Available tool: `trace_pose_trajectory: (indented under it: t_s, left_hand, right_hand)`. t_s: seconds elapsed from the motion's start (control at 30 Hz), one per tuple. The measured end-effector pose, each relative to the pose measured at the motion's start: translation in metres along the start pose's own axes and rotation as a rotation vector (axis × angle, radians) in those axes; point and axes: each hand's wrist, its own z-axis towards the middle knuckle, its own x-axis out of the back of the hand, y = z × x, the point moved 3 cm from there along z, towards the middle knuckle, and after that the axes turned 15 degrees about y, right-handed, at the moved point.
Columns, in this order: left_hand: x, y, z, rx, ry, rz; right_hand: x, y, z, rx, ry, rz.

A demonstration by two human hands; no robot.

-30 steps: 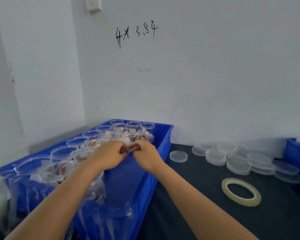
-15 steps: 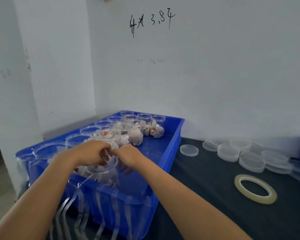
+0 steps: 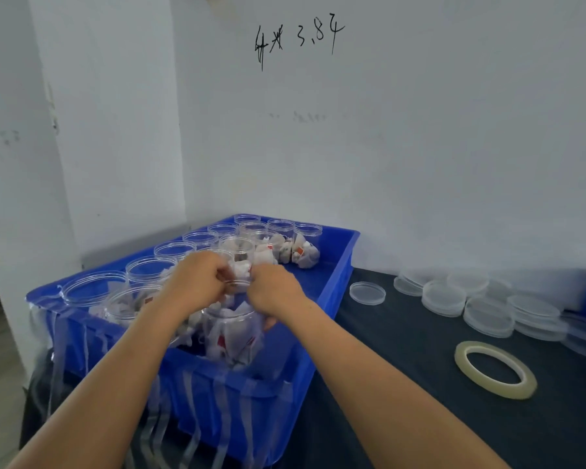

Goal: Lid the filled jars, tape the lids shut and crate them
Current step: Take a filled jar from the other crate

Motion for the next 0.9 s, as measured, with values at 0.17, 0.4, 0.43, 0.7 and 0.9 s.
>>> trace_pose_trajectory:
  t_s: [0.17,0.4,0.43,0.7,0.9]
  left_hand:
    - [0.005,0.048,0.009,0.220,0.215,-0.635]
    - [-0.026,0.154,-0.006,0.240,0.230,-1.160]
    - [-0.033,0.168,-0.010,0.226,0.182,-1.177]
    - [-0.125,0.223,-0.058,0.179,-0.071,-1.258]
    - [-0.203,0.219,-0.081,0.011,-0.266,-1.145]
  right_hand:
    - [0.054,0.027,0.013,-0.078,0.186,0.087]
    - [0.156,0.074,0.001,-0.151,0.430,0.136]
    - [0.166,0.085,-0.003,-0.164,0.452,0.109]
    - [0.175,0.191,-0.048,-0.418,0.380,0.025]
    - [0.152,0.253,-0.064,-0.529,0.438,0.057]
